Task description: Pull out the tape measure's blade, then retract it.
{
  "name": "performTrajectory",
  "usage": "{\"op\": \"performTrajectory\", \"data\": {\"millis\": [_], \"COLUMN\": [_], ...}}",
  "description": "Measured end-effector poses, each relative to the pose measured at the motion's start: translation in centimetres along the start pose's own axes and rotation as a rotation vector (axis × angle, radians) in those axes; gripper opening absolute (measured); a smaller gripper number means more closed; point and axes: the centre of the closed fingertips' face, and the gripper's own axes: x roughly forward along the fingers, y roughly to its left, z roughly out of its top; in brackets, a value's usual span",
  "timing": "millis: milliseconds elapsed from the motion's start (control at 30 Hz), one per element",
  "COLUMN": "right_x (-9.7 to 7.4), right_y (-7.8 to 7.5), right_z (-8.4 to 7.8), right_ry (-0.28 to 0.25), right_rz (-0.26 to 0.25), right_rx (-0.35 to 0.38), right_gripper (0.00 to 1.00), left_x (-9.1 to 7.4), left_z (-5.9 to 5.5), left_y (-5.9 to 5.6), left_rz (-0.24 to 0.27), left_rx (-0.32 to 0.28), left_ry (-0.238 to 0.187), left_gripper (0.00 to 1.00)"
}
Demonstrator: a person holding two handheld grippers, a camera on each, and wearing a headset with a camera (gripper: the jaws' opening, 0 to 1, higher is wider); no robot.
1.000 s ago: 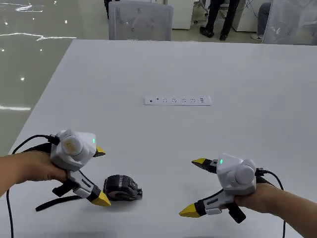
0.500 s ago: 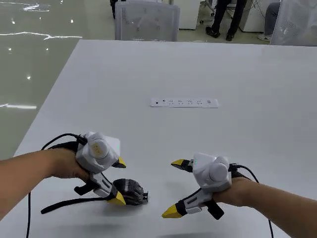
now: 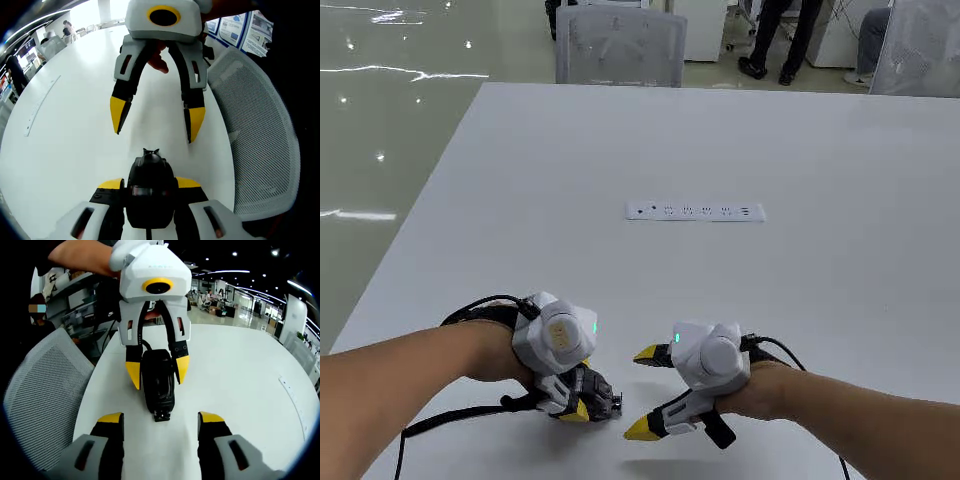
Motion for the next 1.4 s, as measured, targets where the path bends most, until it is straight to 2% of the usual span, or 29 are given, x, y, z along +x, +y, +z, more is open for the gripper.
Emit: {"op": "performTrajectory", "data": {"millis": [100, 133, 233, 400, 667, 733, 867, 1000, 1100, 1133, 1200, 1267, 1333, 1400], "right_x": [0.4, 0.7, 1.2, 2.0, 3.2, 3.4, 3.5, 3.8, 3.7, 3.7, 3.7, 3.7, 3.7, 3.8], "right_y": [0.2, 0.5, 0.5, 0.3, 0.3, 0.2, 0.2, 0.0, -0.1, -0.2, -0.3, -0.2, -0.1, -0.2], "right_z": [-0.5, -0.9, -1.2, -1.2, -1.6, -1.9, -2.0, -1.9, -2.0, -2.0, -2.0, -2.0, -1.9, -2.0], "right_ry": [0.032, 0.058, 0.084, 0.096, 0.13, 0.15, 0.161, 0.169, 0.169, 0.18, 0.19, 0.194, 0.205, 0.213], "right_rz": [0.016, 0.033, 0.042, 0.048, 0.064, 0.063, 0.071, 0.068, 0.081, 0.079, 0.07, 0.069, 0.066, 0.065], "right_rx": [-0.012, -0.004, -0.025, -0.021, -0.037, -0.048, -0.043, -0.05, -0.031, -0.023, 0.016, 0.002, -0.006, -0.008], "right_gripper": [0.58, 0.56, 0.47, 0.39, 0.28, 0.27, 0.2, 0.17, 0.16, 0.15, 0.14, 0.13, 0.13, 0.14], "left_x": [0.0, 0.0, 0.1, 0.0, -0.1, -0.1, -0.1, -0.1, -0.1, -0.1, -0.1, 0.1, 0.5, 0.7], "left_z": [0.0, 0.1, 0.1, 0.2, 0.2, 0.2, 0.2, 0.2, 0.2, 0.2, 0.2, 0.1, -0.5, -0.5], "left_y": [0.0, 0.0, 0.0, -0.1, 0.0, -0.1, 0.0, 0.0, 0.0, 0.2, 0.2, 0.1, 0.2, 0.3], "left_rz": [-0.002, -0.003, 0.0, 0.006, 0.001, -0.003, -0.007, -0.008, -0.006, 0.002, 0.0, 0.004, 0.019, 0.033], "left_rx": [-0.005, -0.008, -0.013, -0.02, -0.02, -0.018, -0.02, -0.022, -0.026, -0.044, -0.039, -0.031, 0.004, -0.011], "left_ry": [-0.005, -0.008, -0.017, -0.031, -0.031, -0.033, -0.035, -0.035, -0.036, -0.036, -0.033, -0.013, 0.022, 0.025], "left_gripper": [0.35, 0.35, 0.35, 0.35, 0.35, 0.35, 0.35, 0.35, 0.35, 0.35, 0.36, 0.36, 0.37, 0.38]}}
